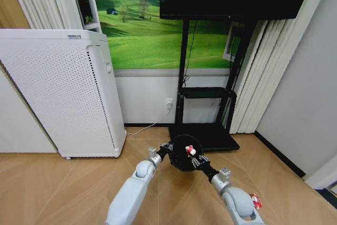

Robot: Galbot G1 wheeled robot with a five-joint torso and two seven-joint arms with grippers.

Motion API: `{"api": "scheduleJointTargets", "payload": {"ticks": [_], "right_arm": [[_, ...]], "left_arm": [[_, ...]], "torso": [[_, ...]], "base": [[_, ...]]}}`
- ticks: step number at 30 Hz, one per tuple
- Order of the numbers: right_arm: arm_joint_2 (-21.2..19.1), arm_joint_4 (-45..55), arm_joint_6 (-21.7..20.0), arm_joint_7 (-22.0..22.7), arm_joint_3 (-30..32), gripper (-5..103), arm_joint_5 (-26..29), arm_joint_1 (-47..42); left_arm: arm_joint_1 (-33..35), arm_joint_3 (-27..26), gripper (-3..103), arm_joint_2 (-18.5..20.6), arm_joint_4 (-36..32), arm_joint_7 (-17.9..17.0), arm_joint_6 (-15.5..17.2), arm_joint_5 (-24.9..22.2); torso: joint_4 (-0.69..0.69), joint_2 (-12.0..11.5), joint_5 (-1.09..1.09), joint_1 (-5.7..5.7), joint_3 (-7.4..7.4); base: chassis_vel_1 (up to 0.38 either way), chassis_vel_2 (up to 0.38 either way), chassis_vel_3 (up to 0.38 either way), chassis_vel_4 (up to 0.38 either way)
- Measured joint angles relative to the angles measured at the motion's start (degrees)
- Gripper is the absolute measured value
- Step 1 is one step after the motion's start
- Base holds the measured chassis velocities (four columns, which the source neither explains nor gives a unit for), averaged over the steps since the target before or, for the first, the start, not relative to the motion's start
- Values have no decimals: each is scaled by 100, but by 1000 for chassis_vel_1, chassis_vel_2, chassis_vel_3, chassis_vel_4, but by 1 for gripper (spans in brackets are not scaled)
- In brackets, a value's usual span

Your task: Pick up the trash bin and place the garbage on the floor into it.

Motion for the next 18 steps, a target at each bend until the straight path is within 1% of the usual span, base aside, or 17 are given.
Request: {"api": "scheduleJointTargets", "payload": {"ticks": [2, 3, 6, 7, 8, 9, 10, 11, 12, 13, 14, 15, 17, 18], "right_arm": [[-32, 2, 0, 0, -5, 52, -18, 0], [-32, 2, 0, 0, -5, 52, -18, 0], [-51, 12, 1, 28, -3, 69, -13, 19], [-51, 12, 1, 28, -3, 69, -13, 19], [-51, 23, 4, 59, 9, 74, -7, 19], [-48, 42, 12, 98, 38, 74, 11, 15], [-28, 96, 24, 194, 108, 80, 62, 1], [-2, 144, 35, 331, 176, 80, 119, -13], [-2, 144, 35, 331, 176, 80, 119, -13], [28, 183, 44, 473, 250, 91, 166, -26], [74, 230, 54, 692, 371, 96, 217, -47], [74, 230, 54, 692, 371, 96, 217, -47], [133, 275, 47, 1079, 520, 99, 282, -87], [133, 275, 47, 1079, 520, 99, 282, -87]], "left_arm": [[10, 1, 7, -24, -13, 1, 7, 17], [10, 1, 7, -24, -13, 1, 7, 17], [25, 7, 7, -44, -29, 11, 13, 58], [25, 7, 7, -44, -29, 11, 13, 58], [28, 3, 7, -47, -30, 9, 13, 64], [34, -5, 7, -46, -38, 1, 13, 69], [53, -21, 7, -28, -82, -20, 13, 74], [73, -51, 7, -5, -115, -40, 13, 91], [73, -51, 7, -5, -115, -40, 13, 91], [111, -117, 7, 24, -149, -59, 11, 144], [191, -256, 7, 77, -192, -94, 3, 243], [191, -256, 7, 77, -192, -94, 3, 243], [333, -564, 7, 204, -257, -102, -73, 462], [333, -564, 7, 204, -257, -102, -73, 462]], "torso": [[0, 0, -1, 0, 0], [0, 0, -1, 0, 0], [0, 0, -1, 0, 0], [0, 0, -1, 0, 0], [0, 0, 0, 0, 0], [0, 0, 0, 0, 0], [-1, 0, -1, 0, 0], [-1, 0, -1, 0, 0], [-1, 0, -1, 0, 0], [-1, 0, -1, 0, 0], [-1, 0, -2, 0, 0], [-1, 0, -2, 0, 0], [0, 0, -1, 0, 0], [0, 0, -1, 0, 0]], "base": [[0, 0, 0, 0], [0, 0, 0, 0], [0, 0, 0, 0], [0, 0, 0, 0], [0, 0, 0, 0], [0, 0, 0, 0], [0, 0, 0, 0], [0, 0, 0, 0], [0, 0, 0, 0], [0, 0, 0, 0], [0, 0, 0, 0], [0, 0, 0, 0], [0, 0, 0, 0], [0, 0, 0, 0]]}}
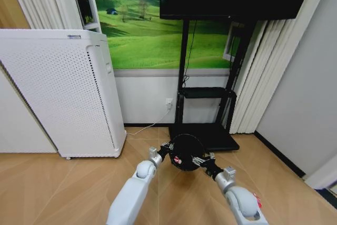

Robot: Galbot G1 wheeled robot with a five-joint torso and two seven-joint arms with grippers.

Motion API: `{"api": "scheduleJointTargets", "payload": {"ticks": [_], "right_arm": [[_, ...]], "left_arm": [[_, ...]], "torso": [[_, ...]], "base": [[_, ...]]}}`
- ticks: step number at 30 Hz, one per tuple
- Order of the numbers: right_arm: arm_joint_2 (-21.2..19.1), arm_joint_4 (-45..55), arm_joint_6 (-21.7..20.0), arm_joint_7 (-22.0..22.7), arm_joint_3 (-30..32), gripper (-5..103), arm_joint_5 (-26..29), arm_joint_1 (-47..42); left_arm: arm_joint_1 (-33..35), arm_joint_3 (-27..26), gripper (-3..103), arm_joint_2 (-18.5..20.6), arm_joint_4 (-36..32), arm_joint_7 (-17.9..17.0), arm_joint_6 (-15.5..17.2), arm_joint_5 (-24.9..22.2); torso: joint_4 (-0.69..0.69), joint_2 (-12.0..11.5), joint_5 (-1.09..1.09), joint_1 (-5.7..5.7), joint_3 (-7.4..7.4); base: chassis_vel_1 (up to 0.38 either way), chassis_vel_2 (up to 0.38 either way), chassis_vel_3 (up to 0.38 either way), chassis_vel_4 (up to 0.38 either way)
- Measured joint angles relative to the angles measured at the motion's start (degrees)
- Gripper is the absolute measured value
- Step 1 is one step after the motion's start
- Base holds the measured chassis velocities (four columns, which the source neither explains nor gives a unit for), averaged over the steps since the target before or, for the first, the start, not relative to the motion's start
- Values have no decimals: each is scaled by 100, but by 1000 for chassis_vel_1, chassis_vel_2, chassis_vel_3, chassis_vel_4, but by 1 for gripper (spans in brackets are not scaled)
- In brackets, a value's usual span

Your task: Pick up the trash bin and place the garbage on the floor into it.

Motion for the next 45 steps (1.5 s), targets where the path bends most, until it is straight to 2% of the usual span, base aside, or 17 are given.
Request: {"api": "scheduleJointTargets", "payload": {"ticks": [3, 5, 7, 13, 21, 38, 43, 45], "right_arm": [[77, -103, -39, 514, 90, 100, 14, 6], [105, -210, -46, 596, 93, 100, -31, 34], [128, -395, -56, 626, 47, 100, -121, 97], [164, -693, -168, 461, -74, 100, -290, 208], [151, -783, -277, 206, -82, 100, -278, 231], [142, -836, -264, 181, -82, 100, -220, 228], [142, -886, -163, 164, -111, 100, -240, 223], [146, -1018, -72, 26, -158, 100, -344, 219]], "left_arm": [[233, -437, 7, 206, -231, -8, -37, 114], [344, -622, 7, 278, -358, -8, -37, 139], [502, -867, 7, 349, -536, 3, -40, 151], [673, -1123, 7, 386, -695, 101, -55, 138], [708, -1152, 7, 405, -757, 186, -89, 141], [708, -1116, 7, 408, -773, 217, -89, 132], [712, -1116, 7, 390, -773, 218, -90, 134], [709, -1107, 7, 383, -773, 218, -90, 135]], "torso": [[1, 0, 0, 0, 0], [2, 0, 0, 0, 0], [2, 0, 0, 0, 0], [1, 0, 1, 0, 0], [0, 0, 0, 0, 0], [0, 0, 2, -1, 0], [-1, 0, 3, 0, 0], [-2, 0, 0, 0, 0]], "base": [[0, 0, 0, 0], [0, 0, 0, 0], [0, 0, 0, 0], [0, 0, 0, 0], [-6, -7, 3, 7], [-171, -161, 155, 161], [-192, -188, 172, 198], [-150, -143, 129, 128]]}}
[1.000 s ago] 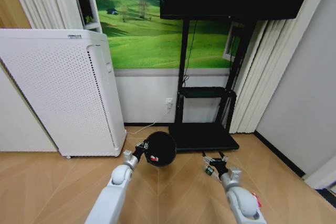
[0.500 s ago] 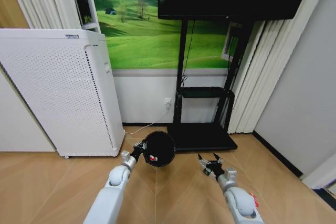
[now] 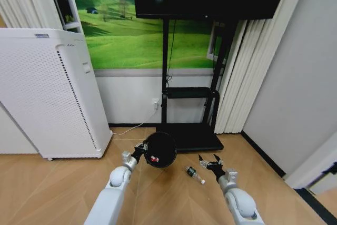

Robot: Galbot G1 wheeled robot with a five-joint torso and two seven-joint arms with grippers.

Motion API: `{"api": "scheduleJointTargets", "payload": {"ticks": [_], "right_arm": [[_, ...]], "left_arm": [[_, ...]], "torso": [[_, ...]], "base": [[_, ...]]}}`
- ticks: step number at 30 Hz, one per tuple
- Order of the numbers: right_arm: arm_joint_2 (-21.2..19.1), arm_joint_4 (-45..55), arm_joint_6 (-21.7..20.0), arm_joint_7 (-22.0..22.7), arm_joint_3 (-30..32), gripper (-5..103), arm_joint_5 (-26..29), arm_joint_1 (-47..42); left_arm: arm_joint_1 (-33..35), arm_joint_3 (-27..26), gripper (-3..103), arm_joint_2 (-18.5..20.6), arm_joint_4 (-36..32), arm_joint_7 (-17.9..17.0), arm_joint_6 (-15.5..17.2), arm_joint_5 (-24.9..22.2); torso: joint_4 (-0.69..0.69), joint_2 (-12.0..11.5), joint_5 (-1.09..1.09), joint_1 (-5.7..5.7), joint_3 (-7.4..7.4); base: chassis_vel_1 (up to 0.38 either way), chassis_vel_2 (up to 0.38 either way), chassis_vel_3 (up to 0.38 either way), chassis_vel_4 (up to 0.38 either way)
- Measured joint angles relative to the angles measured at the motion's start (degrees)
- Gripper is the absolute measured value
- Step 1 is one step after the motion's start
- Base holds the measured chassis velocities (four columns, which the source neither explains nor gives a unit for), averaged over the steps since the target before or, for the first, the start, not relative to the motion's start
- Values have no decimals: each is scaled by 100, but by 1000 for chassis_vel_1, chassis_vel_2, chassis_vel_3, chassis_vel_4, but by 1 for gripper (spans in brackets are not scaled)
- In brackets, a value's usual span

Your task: Pick up the trash bin and place the garbage on the floor into it.

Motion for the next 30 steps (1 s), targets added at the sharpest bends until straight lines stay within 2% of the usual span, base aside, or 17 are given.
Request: {"api": "scheduleJointTargets", "payload": {"ticks": [4, 8, 9, 11, 21, 24, 25, 27, 28, 30], "right_arm": [[8, -272, 20, -103, -71, 100, -75, 33], [39, -1332, 47, -337, -195, 100, -263, 319], [39, -1332, 47, -337, -195, 100, -263, 319], [54, -1845, 115, -483, -254, 100, -439, 562], [51, -3061, 82, -864, -528, 100, -662, 1644], [-16, -3451, -78, -1253, -680, 100, -722, 1961], [-16, -3451, -78, -1253, -680, 100, -722, 1961], [-64, -3656, -495, -1682, -729, 100, -773, 2167], [-64, -3656, -495, -1682, -729, 100, -773, 2167], [-89, -3891, -791, -1878, -811, 100, -762, 2389]], "left_arm": [[-26, 0, 7, -3, 0, -10, 1, -2], [-71, 16, 7, 14, -35, -53, 49, -20], [-71, 16, 7, 14, -35, -53, 49, -20], [-82, 28, 7, 32, -78, -78, 80, -32], [-23, -98, 7, 84, -280, -228, 149, 8], [80, -264, 7, 143, -363, -290, 169, -9], [80, -264, 7, 143, -363, -290, 169, -9], [159, -350, 7, 226, -480, -340, 216, -83], [159, -350, 7, 226, -480, -340, 216, -83], [222, -382, 7, 300, -573, -406, 256, -153]], "torso": [[0, 0, 1, 0, 0], [3, -1, 1, 0, 0], [3, -1, 1, 0, 0], [3, 0, 1, 0, 0], [2, 0, 0, 0, 0], [3, 0, 0, 0, 0], [3, 0, 0, 0, 0], [2, 0, 1, 1, 0], [2, 0, 1, 1, 0], [2, 0, 0, 0, 0]], "base": [[-79, -83, 75, 56], [20, 31, -22, -19], [48, 62, -41, -34], [0, 0, 0, 0], [0, 0, 0, 0], [0, 0, 0, 0], [0, 0, 0, 0], [0, 0, 0, 0], [0, 0, 0, 0], [0, 0, 0, 0]]}}
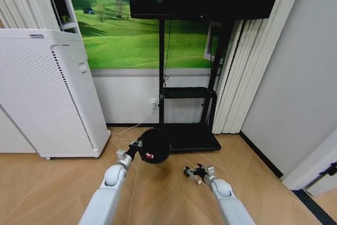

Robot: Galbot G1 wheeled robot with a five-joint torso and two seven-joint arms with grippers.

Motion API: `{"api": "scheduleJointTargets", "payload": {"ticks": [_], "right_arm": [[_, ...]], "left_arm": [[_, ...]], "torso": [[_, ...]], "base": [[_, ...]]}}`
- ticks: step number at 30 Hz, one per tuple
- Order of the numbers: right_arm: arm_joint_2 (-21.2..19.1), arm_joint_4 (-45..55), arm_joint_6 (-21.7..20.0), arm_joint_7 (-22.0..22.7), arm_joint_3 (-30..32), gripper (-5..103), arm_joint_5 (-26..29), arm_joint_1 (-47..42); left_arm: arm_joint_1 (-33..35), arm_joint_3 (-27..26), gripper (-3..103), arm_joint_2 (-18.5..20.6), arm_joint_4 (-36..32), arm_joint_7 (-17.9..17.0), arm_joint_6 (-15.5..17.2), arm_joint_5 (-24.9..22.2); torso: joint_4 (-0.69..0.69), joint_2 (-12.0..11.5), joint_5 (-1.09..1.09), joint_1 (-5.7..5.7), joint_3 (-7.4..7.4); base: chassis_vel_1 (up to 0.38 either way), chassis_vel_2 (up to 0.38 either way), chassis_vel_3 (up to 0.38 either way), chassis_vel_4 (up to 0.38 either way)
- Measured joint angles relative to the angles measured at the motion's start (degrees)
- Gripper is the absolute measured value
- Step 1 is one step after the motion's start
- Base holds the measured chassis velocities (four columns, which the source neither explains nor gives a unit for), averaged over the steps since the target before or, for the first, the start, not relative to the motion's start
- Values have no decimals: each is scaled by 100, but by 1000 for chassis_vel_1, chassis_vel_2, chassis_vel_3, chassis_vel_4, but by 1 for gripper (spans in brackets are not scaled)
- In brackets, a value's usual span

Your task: Pick up the trash bin and place the garbage on the floor into it.

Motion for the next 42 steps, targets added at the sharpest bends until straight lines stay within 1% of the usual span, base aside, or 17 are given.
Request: {"api": "scheduleJointTargets", "payload": {"ticks": [1, 2, 4, 8, 10, 14, 16, 17, 18, 20, 21, 22, 25, 35, 36, 42], "right_arm": [[-2, -99, -118, -24, -43, 100, 12, 92], [-2, -99, -118, -24, -43, 100, 12, 92], [-7, -334, -330, -33, -135, 100, 23, 343], [-8, -556, -431, -58, -228, 100, -68, 582], [-25, -758, -494, -89, -297, 100, -237, 815], [-69, -820, -606, -127, -353, 100, -304, 930], [-118, -844, -693, -169, -419, 100, -360, 968], [-138, -878, -704, -189, -449, 100, -398, 991], [-138, -878, -704, -189, -449, 100, -398, 991], [-168, -967, -729, -234, -506, 100, -471, 1048], [-168, -967, -729, -234, -506, 100, -471, 1048], [-173, -1022, -727, -260, -536, 100, -520, 1071], [-166, -1146, -693, -273, -574, 100, -594, 1125], [-127, -1341, -663, -386, -711, 100, -848, 1236], [-102, -1402, -677, -413, -748, 100, -954, 1263], [-18, -1602, -658, -398, -751, 100, -1131, 1295]], "left_arm": [[16, -10, 7, 25, -20, -10, 8, -8], [16, -10, 7, 25, -20, -10, 8, -8], [32, -46, 7, 51, -45, -26, 17, -15], [39, -75, 7, 52, -73, -62, 57, -33], [37, -92, 7, 54, -123, -99, 98, -46], [5, -106, 7, 59, -160, -112, 125, -85], [-52, -124, 7, 60, -167, 8, 114, -142], [-86, -125, 7, 60, -166, 114, 82, -167], [-86, -125, 7, 60, -166, 114, 82, -167], [-179, -119, 7, 67, -150, 339, 6, -224], [-179, -119, 7, 67, -150, 339, 6, -224], [-238, -100, 7, 87, -148, 434, -8, -249], [-353, -56, 7, 124, -149, 536, -15, -287], [-595, 23, 7, 177, -174, 563, 33, -350], [-601, 27, 7, 191, -184, 553, 50, -356], [-557, 17, 7, 229, -215, 538, 64, -360]], "torso": [[-1, 0, 1, 0, 0], [-1, 0, 1, 0, 0], [0, 0, 0, 0, 0], [0, 0, 1, 0, 0], [0, 0, 1, 0, 0], [0, 0, 0, 0, 0], [0, 0, 1, 0, 0], [0, 0, 1, 0, 0], [0, 0, 1, 0, 0], [-1, -1, 1, 0, 0], [-1, -1, 1, 0, 0], [-1, 0, 0, 1, 0], [-1, 0, 2, 0, 0], [-1, 0, 1, 0, 0], [-1, 0, 0, 0, 0], [-1, 0, 0, 0, 0]], "base": [[0, 0, 0, 0], [0, 0, 0, 0], [0, 0, 0, 0], [0, 0, 0, 0], [0, 0, 0, 0], [0, 0, 0, 0], [0, 0, 0, 0], [0, 0, 0, 0], [0, 0, 0, 0], [0, 0, 0, 0], [0, 0, 0, 0], [0, 0, 0, 0], [0, 0, 0, 0], [0, 0, 0, 0], [0, 0, 0, 0], [0, 0, 0, 0]]}}
